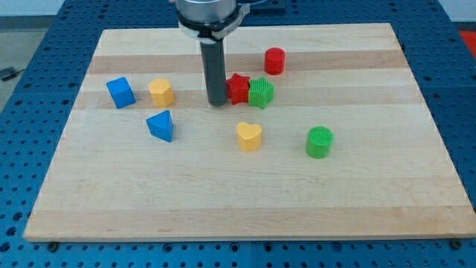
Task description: Drag the blue triangle to the right of the yellow hexagon
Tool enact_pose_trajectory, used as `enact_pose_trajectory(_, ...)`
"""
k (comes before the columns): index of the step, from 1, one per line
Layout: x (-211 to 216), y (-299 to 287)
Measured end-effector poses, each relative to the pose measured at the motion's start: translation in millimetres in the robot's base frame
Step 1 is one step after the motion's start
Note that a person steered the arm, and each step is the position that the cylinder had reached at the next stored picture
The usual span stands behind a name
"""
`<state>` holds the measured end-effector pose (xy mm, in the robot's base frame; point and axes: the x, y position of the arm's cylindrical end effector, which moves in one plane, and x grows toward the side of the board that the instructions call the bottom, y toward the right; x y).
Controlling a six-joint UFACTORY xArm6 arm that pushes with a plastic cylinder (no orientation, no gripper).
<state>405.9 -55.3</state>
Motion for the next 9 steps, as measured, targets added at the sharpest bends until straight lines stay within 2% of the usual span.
enact_pose_trajectory(1, 71, -7)
enact_pose_trajectory(2, 127, -43)
enact_pose_trajectory(3, 132, -96)
enact_pose_trajectory(4, 106, -103)
enact_pose_trajectory(7, 45, -78)
enact_pose_trajectory(9, 42, -116)
